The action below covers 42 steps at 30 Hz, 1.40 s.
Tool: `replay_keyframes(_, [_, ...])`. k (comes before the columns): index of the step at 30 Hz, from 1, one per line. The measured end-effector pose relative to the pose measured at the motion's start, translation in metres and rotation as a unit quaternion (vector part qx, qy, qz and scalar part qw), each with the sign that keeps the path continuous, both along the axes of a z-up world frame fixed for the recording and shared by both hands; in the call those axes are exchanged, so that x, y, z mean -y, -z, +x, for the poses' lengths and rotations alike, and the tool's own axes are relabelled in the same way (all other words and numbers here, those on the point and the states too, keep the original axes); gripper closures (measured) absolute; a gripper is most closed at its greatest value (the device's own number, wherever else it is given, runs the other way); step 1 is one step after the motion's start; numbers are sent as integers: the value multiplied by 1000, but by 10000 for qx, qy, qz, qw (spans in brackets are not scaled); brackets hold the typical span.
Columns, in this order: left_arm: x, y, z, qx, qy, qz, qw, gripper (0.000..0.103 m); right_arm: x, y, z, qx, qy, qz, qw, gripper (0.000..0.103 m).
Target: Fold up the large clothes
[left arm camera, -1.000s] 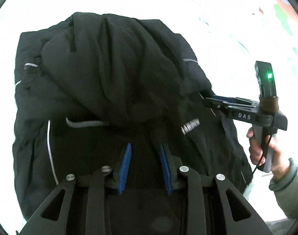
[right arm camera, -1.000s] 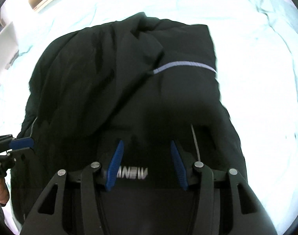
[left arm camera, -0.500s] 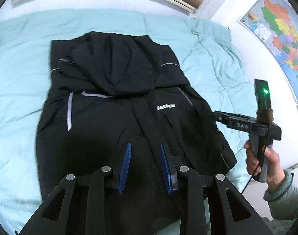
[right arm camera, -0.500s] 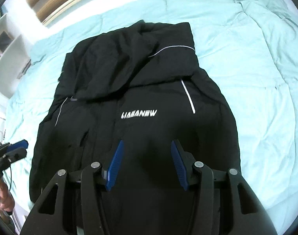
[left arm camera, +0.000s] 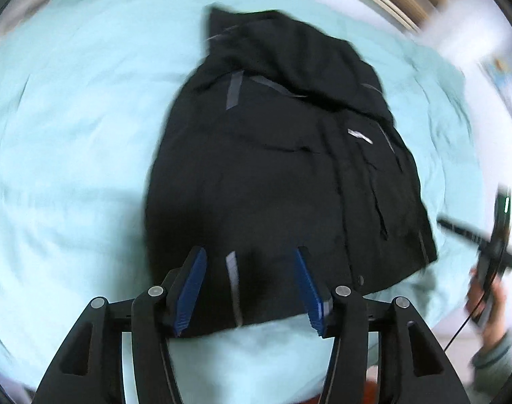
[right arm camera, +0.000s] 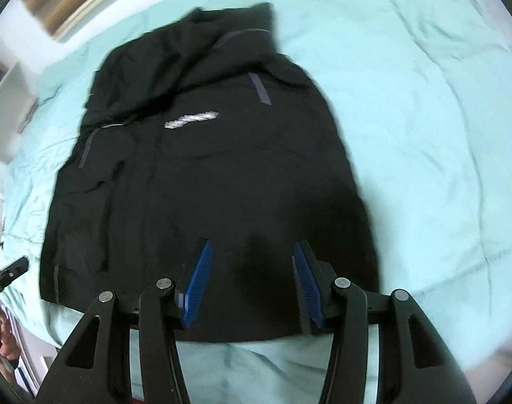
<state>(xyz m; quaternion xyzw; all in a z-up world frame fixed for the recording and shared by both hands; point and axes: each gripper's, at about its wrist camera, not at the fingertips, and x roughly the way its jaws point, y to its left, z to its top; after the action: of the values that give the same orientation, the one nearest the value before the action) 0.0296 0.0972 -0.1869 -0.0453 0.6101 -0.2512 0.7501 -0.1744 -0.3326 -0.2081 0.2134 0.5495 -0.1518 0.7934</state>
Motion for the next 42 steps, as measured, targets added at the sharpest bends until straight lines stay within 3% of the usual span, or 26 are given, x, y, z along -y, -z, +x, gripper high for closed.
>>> replay_keyframes(3, [-45,18,2,-391,-747,-342,9959,46,23,7,-24,-110,347,164,9992,49])
replay_keyframes(6, [-74,33,-3,-528,-1080,-242,9925,45,43,11,-44,-128,643,308,9974,49])
replay_keyframes(9, [-83,45,-5,-637,-1099,-236,9916,45,55,19,-60,-211,800,332,9960,47])
replay_keyframes(12, [-83,56,-4,-861,-1079,-680,9881,44,61,27,-67,-305,819,370,9955,46])
replay_keyframes(15, [-71,65,-2,-931,-975,-824,9874,44,68,34,-71,-308,908,493,9942,46])
replay_keyframes(21, [-50,72,1,-806,-771,-707,9912,44,75,45,-66,-248,1040,709,9917,46])
replay_keyframes(26, [-43,84,7,-944,-692,-730,9904,44,77,57,-56,-288,937,827,9917,40])
replay_keyframes(29, [-38,89,8,-996,-560,-669,9912,41,79,71,-49,-381,857,776,9926,40])
replay_keyframes(33, [-32,94,8,-1037,-450,-547,9921,40,83,97,-43,-490,794,1152,9890,41])
replay_keyframes(34, [-31,91,7,-943,-409,-511,9934,43,80,97,-43,-432,710,1221,9890,45])
replay_keyframes(37, [-26,76,-2,-701,-167,-627,9954,70,68,86,-45,-328,416,1170,9917,69])
replay_keyframes(39, [-26,61,-6,-591,-18,-852,9946,73,62,79,-48,-273,257,1211,9919,70])
replay_keyframes(42, [-32,45,-4,-701,64,-1598,9846,73,55,71,-51,-123,-78,1457,9892,70])
